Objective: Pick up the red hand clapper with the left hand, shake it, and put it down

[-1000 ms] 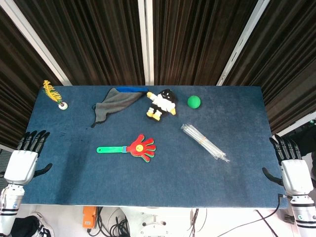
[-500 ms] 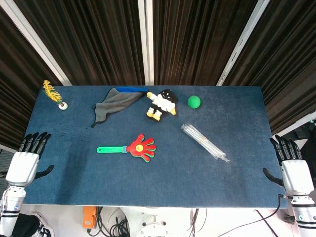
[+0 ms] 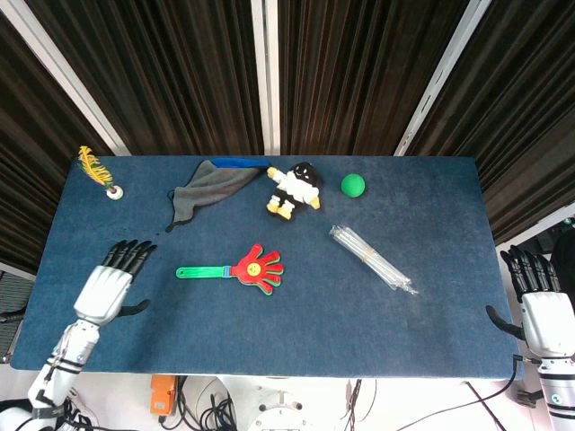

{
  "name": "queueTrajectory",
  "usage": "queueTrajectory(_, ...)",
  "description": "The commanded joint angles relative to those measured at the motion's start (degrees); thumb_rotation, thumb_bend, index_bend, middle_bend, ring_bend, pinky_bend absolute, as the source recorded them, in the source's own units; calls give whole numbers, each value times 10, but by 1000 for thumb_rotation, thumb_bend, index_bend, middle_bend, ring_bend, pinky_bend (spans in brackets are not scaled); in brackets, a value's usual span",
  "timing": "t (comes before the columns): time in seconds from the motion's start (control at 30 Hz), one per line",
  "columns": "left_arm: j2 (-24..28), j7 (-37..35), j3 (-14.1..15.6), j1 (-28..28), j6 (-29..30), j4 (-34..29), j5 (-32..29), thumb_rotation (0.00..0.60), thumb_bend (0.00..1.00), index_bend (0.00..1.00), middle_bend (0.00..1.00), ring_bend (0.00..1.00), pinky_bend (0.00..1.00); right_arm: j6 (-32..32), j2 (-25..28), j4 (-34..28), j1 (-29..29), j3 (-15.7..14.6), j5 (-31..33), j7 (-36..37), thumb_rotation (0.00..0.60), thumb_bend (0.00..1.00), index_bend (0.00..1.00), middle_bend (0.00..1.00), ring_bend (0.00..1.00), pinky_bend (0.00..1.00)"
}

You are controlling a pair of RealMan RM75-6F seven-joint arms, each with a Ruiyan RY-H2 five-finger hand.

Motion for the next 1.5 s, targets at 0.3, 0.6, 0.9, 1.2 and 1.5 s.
queueTrajectory(0.3,-135,-14,-43,-113,-132,59,-50,600,222,75,67,0,71,-2,3,14,-3,5,12,16,600,150,0,0,0,0)
queueTrajectory(0.6,-198,12,-64,-164,-216,120,-134,600,237,142,67,0,74,-14,-1,31,-1,9,26,34,600,154,0,0,0,0)
queueTrajectory(0.9,-216,9,-65,-180,-242,158,-172,600,285,208,67,0,74,-17,-2,40,0,11,29,40,600,160,0,0,0,0)
queueTrajectory(1.2,-226,-3,-66,-199,-263,170,-186,600,290,251,67,0,75,-22,-6,46,1,11,32,40,600,164,0,0,0,0)
queueTrajectory(1.5,-231,10,-66,-209,-274,177,-212,600,361,364,67,0,75,-26,-8,55,1,14,39,47,600,171,0,0,0,0)
